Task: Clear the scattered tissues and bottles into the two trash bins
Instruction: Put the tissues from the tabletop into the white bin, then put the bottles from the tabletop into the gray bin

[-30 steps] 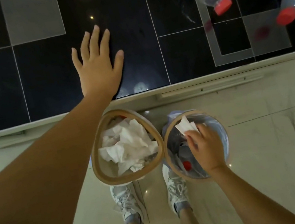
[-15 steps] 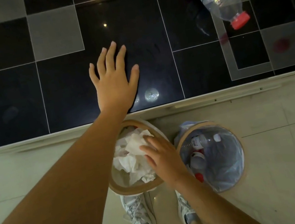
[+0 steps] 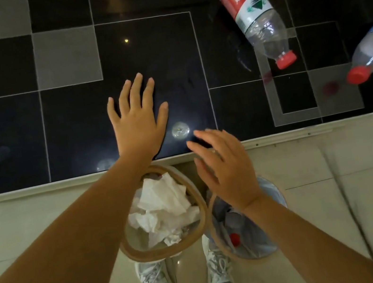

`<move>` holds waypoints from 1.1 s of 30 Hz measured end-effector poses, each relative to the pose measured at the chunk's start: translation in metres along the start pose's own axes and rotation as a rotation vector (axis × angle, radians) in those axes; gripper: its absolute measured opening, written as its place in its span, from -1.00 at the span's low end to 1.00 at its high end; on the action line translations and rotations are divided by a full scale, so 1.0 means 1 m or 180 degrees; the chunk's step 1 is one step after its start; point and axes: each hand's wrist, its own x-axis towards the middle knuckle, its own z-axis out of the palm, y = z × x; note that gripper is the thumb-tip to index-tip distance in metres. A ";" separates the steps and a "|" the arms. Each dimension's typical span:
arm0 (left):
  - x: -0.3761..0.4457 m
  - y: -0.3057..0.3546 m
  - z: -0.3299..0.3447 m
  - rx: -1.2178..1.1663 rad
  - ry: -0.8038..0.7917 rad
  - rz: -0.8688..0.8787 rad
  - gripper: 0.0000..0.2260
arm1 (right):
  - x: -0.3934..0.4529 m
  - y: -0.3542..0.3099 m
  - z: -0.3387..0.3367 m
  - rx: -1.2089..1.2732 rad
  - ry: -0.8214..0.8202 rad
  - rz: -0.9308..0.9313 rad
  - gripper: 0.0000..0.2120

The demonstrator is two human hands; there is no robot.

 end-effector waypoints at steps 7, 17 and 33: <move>0.026 0.051 -0.013 -0.0359 0.0044 0.0230 -0.51 | 0.045 0.073 -0.048 -0.0644 0.0201 0.0185 -0.70; 0.146 0.167 -0.037 0.0843 -0.0145 0.2236 -0.20 | 0.048 0.153 -0.115 -0.1134 -0.0055 0.0452 -0.58; 0.126 0.261 -0.019 -0.0912 -0.1606 -0.0239 -0.41 | 0.032 0.246 -0.185 -0.1707 -0.0472 0.0677 -0.35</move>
